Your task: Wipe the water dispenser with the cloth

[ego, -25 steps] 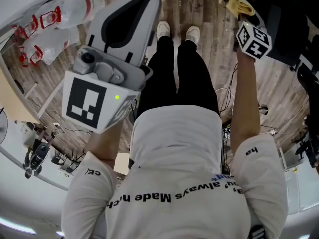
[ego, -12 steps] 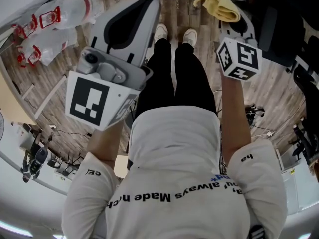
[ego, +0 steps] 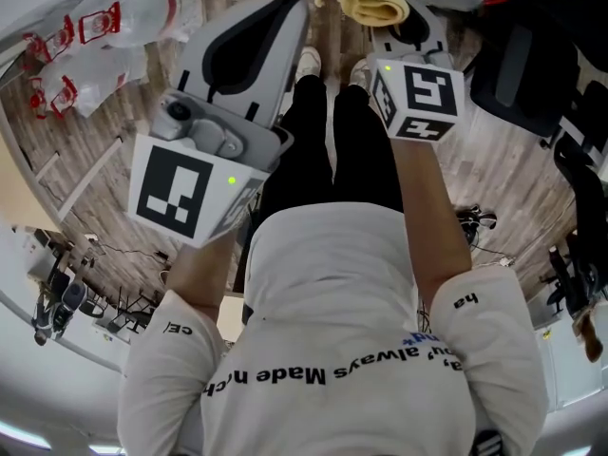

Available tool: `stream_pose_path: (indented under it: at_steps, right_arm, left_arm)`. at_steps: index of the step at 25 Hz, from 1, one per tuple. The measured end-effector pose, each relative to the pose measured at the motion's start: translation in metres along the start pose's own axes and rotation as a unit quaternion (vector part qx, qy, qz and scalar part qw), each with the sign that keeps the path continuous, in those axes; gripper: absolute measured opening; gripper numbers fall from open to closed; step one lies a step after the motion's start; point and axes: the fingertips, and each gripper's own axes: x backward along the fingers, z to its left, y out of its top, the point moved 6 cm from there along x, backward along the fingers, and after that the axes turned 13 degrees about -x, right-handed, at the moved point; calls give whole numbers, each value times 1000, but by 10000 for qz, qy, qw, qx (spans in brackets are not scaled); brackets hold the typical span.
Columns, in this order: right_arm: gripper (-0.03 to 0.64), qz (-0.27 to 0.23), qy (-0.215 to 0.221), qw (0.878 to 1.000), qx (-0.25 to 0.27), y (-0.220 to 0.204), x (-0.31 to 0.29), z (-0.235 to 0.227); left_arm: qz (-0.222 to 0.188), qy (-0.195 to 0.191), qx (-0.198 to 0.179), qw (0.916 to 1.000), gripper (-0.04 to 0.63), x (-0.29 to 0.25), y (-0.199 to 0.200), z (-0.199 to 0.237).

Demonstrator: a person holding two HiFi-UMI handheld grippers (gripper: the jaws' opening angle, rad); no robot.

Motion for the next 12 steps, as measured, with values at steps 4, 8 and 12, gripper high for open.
stream_pose_path:
  at_steps: [4, 8, 12]
  right_arm:
    - [64, 101, 67, 9999, 56, -1, -21, 13]
    - [64, 251, 49, 9997, 38, -5, -41, 19]
    - [64, 378, 2, 9993, 14, -8, -59, 22]
  left_arm:
    - [0, 64, 9, 10000, 19, 4, -1, 7]
    - [-34, 115, 69, 9999, 19, 5, -3, 14]
    - [-45, 130, 79, 9999, 20, 6, -4, 23]
